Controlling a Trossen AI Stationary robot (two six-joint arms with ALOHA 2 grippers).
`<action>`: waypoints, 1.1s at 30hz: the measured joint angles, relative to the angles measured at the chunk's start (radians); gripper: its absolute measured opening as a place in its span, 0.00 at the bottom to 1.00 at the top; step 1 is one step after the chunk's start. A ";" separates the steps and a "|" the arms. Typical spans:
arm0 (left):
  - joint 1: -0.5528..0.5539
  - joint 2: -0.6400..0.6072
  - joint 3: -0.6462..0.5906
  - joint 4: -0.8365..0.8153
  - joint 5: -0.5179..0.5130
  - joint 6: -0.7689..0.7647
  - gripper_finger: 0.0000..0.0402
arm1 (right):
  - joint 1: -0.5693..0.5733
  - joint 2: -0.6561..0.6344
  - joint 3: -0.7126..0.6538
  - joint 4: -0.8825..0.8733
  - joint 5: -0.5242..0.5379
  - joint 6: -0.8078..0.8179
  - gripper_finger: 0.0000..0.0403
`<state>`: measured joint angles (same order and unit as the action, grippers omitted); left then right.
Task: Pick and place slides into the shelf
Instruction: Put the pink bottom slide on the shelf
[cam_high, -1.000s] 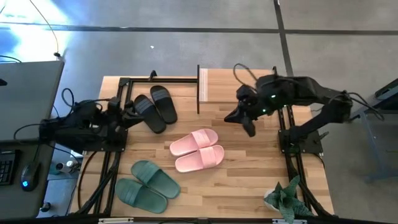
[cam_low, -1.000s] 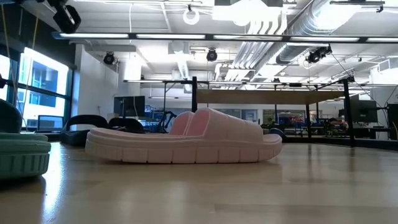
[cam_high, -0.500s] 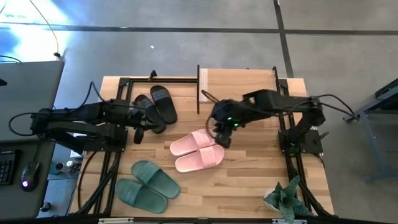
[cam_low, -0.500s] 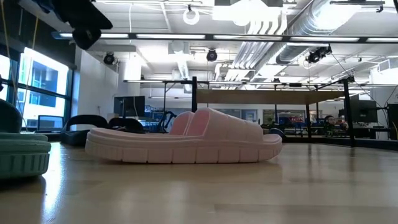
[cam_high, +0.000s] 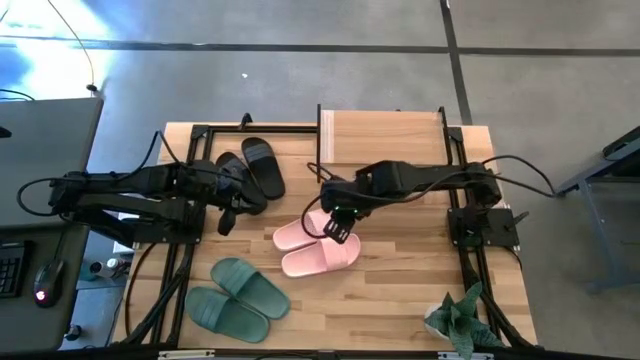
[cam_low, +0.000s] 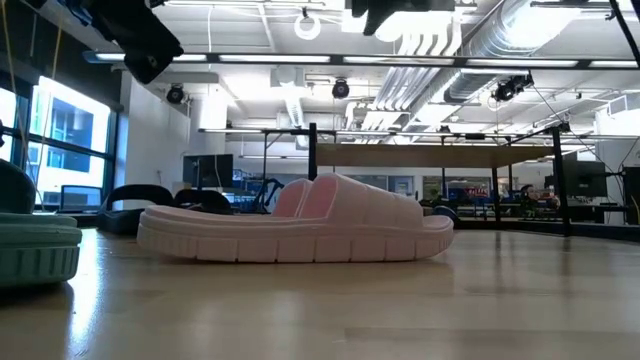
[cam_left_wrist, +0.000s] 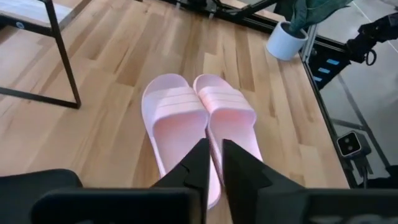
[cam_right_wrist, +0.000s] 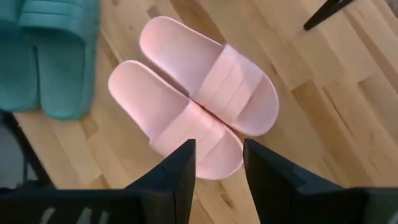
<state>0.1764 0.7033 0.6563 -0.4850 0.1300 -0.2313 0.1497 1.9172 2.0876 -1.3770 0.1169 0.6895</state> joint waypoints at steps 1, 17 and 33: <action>0.000 0.000 0.000 -0.003 -0.002 0.000 0.14 | 0.005 0.009 0.000 0.001 0.001 0.011 0.31; 0.000 0.000 0.000 -0.019 -0.071 0.000 0.43 | 0.103 0.190 0.000 0.072 0.007 0.318 0.31; 0.000 0.000 -0.001 -0.019 -0.071 -0.001 0.44 | 0.115 0.349 0.000 0.093 -0.021 0.435 0.31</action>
<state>0.1764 0.7029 0.6556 -0.5037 0.0589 -0.2321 0.2646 2.2666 2.0876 -1.2839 0.0962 1.1246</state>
